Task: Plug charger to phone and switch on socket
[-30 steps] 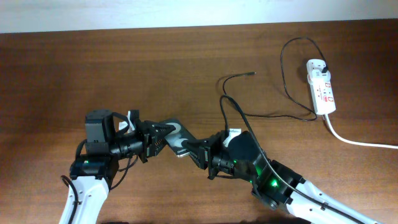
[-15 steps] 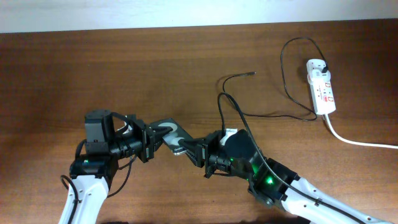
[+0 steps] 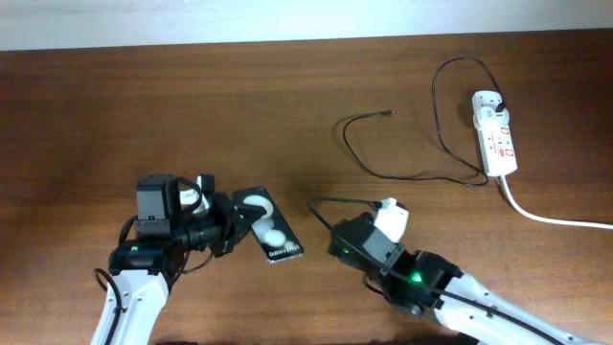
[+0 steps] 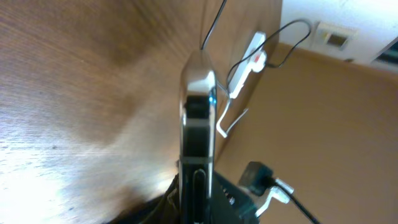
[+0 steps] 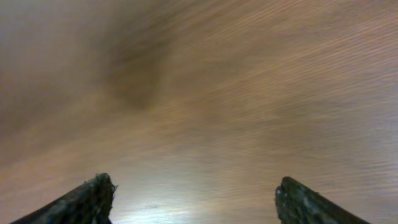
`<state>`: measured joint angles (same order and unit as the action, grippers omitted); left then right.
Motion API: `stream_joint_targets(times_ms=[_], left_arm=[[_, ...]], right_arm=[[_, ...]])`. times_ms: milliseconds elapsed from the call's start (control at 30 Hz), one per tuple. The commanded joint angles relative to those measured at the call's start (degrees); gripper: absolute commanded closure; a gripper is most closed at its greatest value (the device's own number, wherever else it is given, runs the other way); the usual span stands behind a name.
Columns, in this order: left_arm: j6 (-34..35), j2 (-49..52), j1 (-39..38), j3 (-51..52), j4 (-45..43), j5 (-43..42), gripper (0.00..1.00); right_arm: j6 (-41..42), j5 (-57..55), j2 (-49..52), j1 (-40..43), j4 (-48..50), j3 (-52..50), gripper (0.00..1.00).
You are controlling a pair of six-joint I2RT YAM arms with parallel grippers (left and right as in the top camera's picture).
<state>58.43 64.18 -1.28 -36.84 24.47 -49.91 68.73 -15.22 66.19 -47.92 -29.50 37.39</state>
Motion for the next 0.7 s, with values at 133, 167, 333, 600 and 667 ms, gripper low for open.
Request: stream_joint_targets(times_ms=[133,167,333,600,667], left_arm=[[-7.3,0.3,-0.1,-0.5,-4.3,-6.3,1.0],[-5.8,1.3,-0.1,-0.5,-7.2,-6.4,1.0],[5.7,14.3,-4.0,-0.5,-33.4,-14.0,1.0],[1.9,28.7,-7.0,-0.5,-37.3,-33.2,1.0],[1.2,28.7,-7.0,-0.5,-37.3,-33.3,1.0]], right_arm=[[-3.0,-4.8,-19.8,12.3,-33.6,6.5,0.01],[-3.0,-4.8,-21.8,13.2,-36.4,8.3,0.01],[-2.9,-5.9,-30.9,14.2,-40.8,14.3,0.01],[-10.9,-4.1,-16.7,14.3,-30.4,16.7,0.01],[-11.6,-1.5,-1.8,15.1,-33.8,26.3,0.01]])
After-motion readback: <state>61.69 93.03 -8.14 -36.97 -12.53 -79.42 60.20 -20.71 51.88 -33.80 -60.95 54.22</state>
